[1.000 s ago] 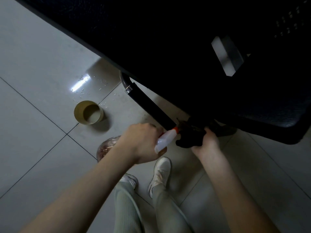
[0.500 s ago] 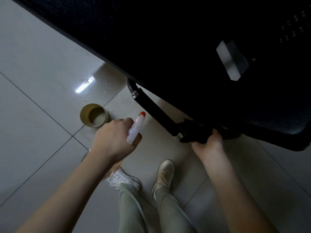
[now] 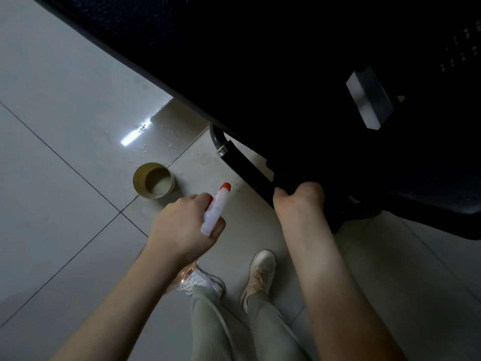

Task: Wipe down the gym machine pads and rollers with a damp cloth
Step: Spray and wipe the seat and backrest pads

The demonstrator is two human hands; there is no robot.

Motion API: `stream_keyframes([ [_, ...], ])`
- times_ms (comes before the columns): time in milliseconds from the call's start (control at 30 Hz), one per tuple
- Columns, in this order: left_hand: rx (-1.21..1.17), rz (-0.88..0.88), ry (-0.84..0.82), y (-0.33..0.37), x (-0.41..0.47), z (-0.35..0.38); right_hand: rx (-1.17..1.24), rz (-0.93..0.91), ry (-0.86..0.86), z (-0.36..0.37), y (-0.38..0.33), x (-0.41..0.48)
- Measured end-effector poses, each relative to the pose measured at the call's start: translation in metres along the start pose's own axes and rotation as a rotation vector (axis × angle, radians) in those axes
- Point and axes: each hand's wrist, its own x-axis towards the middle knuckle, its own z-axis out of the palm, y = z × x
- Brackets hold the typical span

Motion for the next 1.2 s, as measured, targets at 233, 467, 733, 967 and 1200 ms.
stream_keyframes([
  [233,-0.009,-0.017,-0.003,0.0,0.002,-0.006,-0.016,-0.125,-0.252,0.002,0.001,-0.033],
  [467,-0.046,-0.018,0.027,-0.003,0.003,-0.005,-0.123,-0.579,-0.388,-0.027,0.01,-0.047],
  [733,-0.078,-0.042,0.041,-0.008,0.001,-0.001,-1.265,-2.327,-0.271,0.024,-0.012,0.05],
  [967,-0.084,-0.012,0.079,-0.011,0.0,0.0,-1.388,-2.723,-0.272,0.024,-0.03,0.058],
  [1200,-0.117,0.006,0.152,-0.009,0.003,-0.017,-1.601,-2.673,-0.363,-0.024,-0.042,0.077],
])
